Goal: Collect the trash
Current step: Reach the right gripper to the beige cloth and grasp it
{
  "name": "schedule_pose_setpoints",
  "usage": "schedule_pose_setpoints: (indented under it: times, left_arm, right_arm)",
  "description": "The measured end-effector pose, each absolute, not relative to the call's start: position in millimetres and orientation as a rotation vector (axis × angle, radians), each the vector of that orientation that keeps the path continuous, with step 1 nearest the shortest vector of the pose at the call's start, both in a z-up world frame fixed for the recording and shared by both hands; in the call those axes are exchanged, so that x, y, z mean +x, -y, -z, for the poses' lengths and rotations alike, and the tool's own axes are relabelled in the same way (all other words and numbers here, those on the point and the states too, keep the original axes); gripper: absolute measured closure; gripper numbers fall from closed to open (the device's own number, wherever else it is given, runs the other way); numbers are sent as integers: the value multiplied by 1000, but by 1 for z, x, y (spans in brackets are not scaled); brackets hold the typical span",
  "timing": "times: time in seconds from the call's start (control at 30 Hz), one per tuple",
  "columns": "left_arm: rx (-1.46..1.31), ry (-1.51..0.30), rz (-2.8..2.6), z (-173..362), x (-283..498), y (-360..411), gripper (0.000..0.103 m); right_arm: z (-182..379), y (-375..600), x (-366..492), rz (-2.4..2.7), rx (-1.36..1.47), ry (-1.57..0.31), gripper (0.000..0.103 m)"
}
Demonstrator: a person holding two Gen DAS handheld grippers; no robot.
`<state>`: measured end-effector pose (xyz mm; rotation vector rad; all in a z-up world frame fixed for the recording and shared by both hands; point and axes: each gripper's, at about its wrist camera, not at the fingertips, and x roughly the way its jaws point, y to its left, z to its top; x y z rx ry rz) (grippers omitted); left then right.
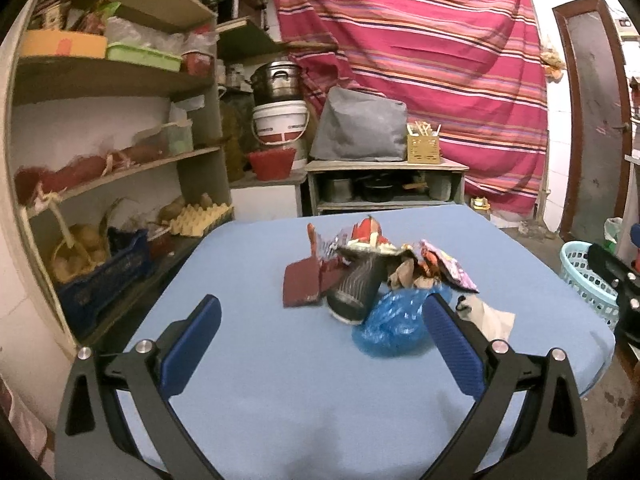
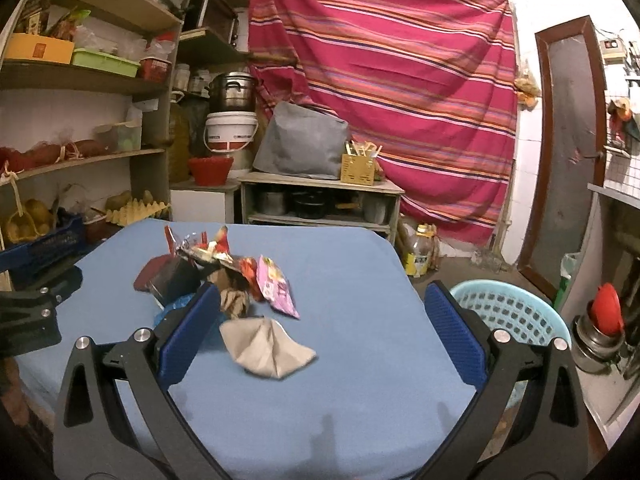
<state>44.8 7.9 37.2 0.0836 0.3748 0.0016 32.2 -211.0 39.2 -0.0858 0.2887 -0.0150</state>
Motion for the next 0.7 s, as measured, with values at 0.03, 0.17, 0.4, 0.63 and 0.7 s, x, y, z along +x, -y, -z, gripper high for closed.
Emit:
schedule_pose_setpoints:
  times: [0.03,0.17,0.4,0.63,0.7]
  left_arm:
    - [87,-373,3,-39,46,-6,4]
    - [97,-354,17,-46,68,-2,4]
    - [84,-405,11,-42,119,-2,4]
    - [120,-455,-22,-20,152,-7,4]
    - [119,-470,-18,-18,159,-9,4]
  right_arm:
    - [-40,209,37,3,-92,-294,4]
    - [-34,205,69,-34,-104,-350,4]
    - [4,201,113,-32,-130,-461,4]
    - [37,215,145,-10,-87,-609,4]
    - [42,211,149,-34,-96,-623,4]
